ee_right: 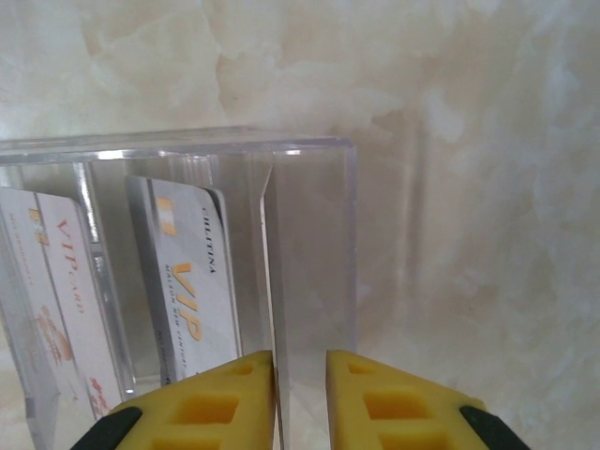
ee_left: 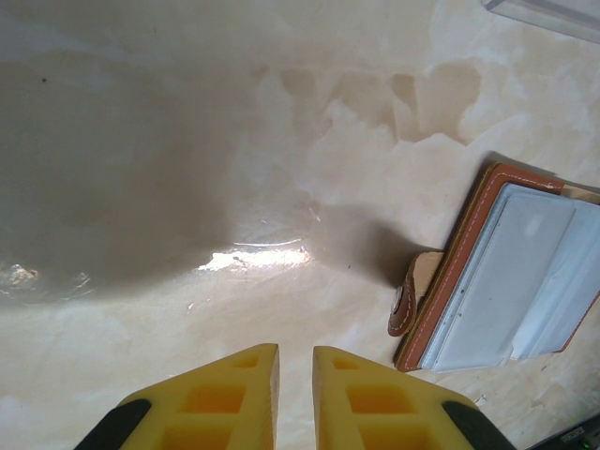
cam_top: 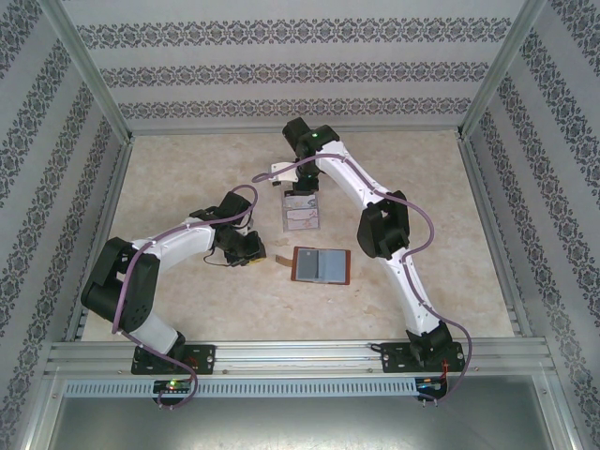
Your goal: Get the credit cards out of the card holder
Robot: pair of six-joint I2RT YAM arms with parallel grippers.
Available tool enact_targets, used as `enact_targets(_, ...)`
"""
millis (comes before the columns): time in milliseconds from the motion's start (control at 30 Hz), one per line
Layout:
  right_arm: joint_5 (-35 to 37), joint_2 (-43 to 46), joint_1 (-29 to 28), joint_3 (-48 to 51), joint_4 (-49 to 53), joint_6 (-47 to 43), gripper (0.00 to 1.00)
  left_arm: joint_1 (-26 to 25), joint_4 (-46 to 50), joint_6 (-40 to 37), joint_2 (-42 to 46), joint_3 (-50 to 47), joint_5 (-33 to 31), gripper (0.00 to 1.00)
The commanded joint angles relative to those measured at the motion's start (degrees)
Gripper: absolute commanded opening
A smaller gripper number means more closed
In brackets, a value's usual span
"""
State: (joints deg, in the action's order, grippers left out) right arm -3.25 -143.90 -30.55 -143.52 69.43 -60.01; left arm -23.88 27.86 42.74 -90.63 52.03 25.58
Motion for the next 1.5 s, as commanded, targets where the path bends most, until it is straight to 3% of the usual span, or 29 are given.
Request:
enact_targets(0,1.5,1.3,-0.4,-1.5,-0.9,0.2,0.23,0.8,1.4,0.0,1.6,-0.3,-0.4,0.17)
enact_targets(933,4.6,3.8,-0.3,-1.3,-7.4,1.8,0.31,0.8,0.2,0.4,1.3,-0.6,0.3,0.17)
enact_targets(1467,5.0,-0.3,-0.3,-0.8,-9.0,2.3,0.32,0.8,0.4,0.4,1.0,-0.5,0.4,0.17)
